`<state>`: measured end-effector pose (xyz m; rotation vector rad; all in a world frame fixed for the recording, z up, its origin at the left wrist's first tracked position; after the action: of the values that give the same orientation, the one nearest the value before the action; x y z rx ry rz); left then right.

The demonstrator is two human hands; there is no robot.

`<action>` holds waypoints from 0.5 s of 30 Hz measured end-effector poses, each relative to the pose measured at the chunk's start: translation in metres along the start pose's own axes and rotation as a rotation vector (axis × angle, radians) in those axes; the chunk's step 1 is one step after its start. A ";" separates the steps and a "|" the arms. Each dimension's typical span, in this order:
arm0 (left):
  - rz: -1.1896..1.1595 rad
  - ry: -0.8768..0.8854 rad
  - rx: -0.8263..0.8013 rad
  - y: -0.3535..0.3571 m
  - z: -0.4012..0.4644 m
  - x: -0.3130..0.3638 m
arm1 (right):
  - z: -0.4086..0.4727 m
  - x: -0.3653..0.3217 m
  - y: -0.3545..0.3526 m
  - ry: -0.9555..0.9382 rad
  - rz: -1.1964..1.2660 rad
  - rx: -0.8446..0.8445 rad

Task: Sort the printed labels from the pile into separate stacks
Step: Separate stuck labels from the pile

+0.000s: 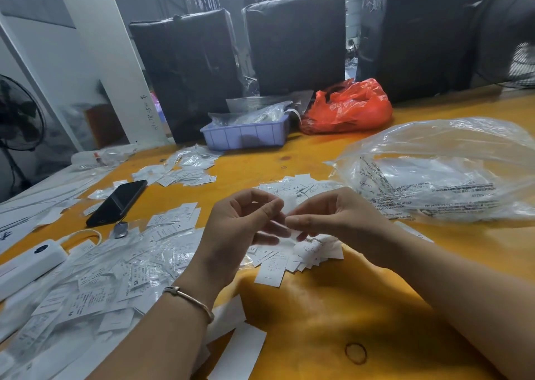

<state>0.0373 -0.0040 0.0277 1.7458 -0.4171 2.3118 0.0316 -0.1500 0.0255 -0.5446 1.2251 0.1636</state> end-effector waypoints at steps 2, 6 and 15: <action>0.019 -0.023 -0.016 0.003 -0.001 0.000 | 0.001 0.000 0.003 -0.007 -0.020 -0.011; 0.009 -0.068 -0.096 0.010 -0.001 -0.003 | 0.001 -0.003 0.001 -0.062 0.001 0.004; 0.018 -0.115 -0.144 0.009 -0.001 -0.005 | -0.001 -0.001 -0.014 -0.077 0.066 0.109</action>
<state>0.0347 -0.0115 0.0213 1.8162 -0.6062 2.1416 0.0361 -0.1619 0.0309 -0.4001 1.1703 0.1705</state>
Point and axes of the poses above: each hand's wrist, its own z-axis towards the middle knuckle, its own y-axis out of the palm, x = y × z, the point moved 8 cm from there along z, towards the middle knuckle, and after that the axes turned 8 degrees about -x, right-handed, at the moved point
